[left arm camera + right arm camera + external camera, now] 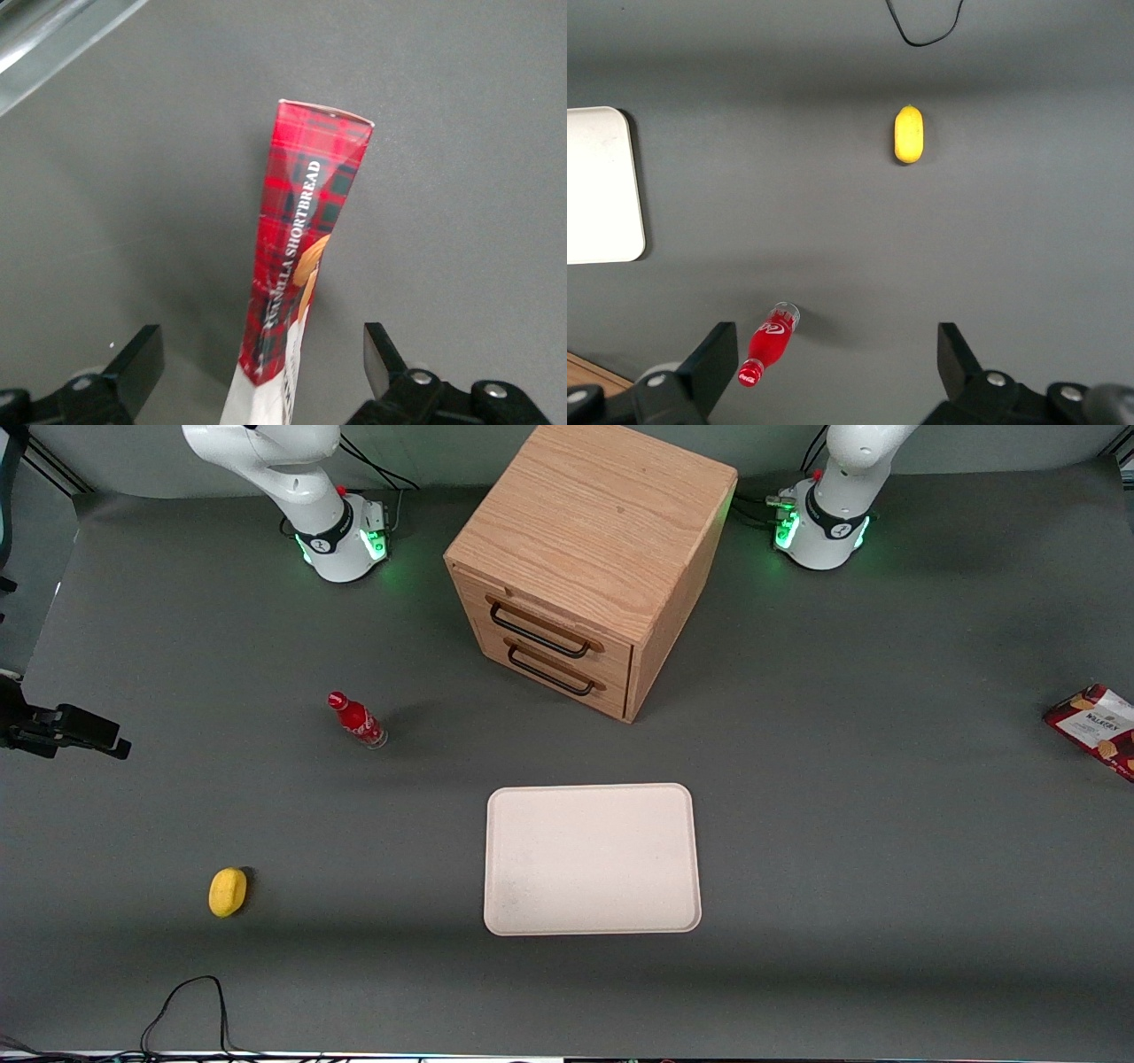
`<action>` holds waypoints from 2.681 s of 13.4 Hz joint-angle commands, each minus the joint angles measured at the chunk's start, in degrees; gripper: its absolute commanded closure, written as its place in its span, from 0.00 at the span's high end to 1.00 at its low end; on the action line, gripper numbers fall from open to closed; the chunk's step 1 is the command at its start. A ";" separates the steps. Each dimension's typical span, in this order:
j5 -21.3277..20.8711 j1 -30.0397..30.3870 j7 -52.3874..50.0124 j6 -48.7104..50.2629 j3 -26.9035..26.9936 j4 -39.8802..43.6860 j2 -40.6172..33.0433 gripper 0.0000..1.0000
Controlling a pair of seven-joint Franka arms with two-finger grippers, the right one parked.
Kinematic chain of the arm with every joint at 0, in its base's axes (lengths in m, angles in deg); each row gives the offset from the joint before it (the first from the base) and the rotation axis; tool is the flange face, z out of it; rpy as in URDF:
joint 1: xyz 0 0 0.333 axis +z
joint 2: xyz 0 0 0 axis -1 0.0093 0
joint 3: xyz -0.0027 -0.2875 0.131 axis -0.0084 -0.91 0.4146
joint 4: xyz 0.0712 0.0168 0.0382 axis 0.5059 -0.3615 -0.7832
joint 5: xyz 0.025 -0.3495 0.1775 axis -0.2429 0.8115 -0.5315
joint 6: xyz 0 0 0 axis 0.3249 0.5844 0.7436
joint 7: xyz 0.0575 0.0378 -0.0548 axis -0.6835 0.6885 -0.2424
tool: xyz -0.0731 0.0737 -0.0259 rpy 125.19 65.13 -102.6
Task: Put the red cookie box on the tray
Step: 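Lower the open left gripper and close it on the box end, then lift the box with the left gripper and carry it toward the tray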
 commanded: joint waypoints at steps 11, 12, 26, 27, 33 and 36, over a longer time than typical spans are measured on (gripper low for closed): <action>-0.29 -0.99 4.48 -2.02 -0.02 0.00 1.57 0.19; -0.29 -0.99 4.48 -2.02 -0.02 0.08 1.57 0.08; -0.38 -1.52 7.54 21.06 -0.11 12.71 -9.23 0.00; -0.29 -1.52 7.99 24.93 -0.20 16.31 -9.76 0.00; -0.11 -3.53 8.52 44.02 -0.46 37.33 -9.95 0.00; -0.20 -9.40 8.61 46.14 -0.64 37.79 -10.82 0.00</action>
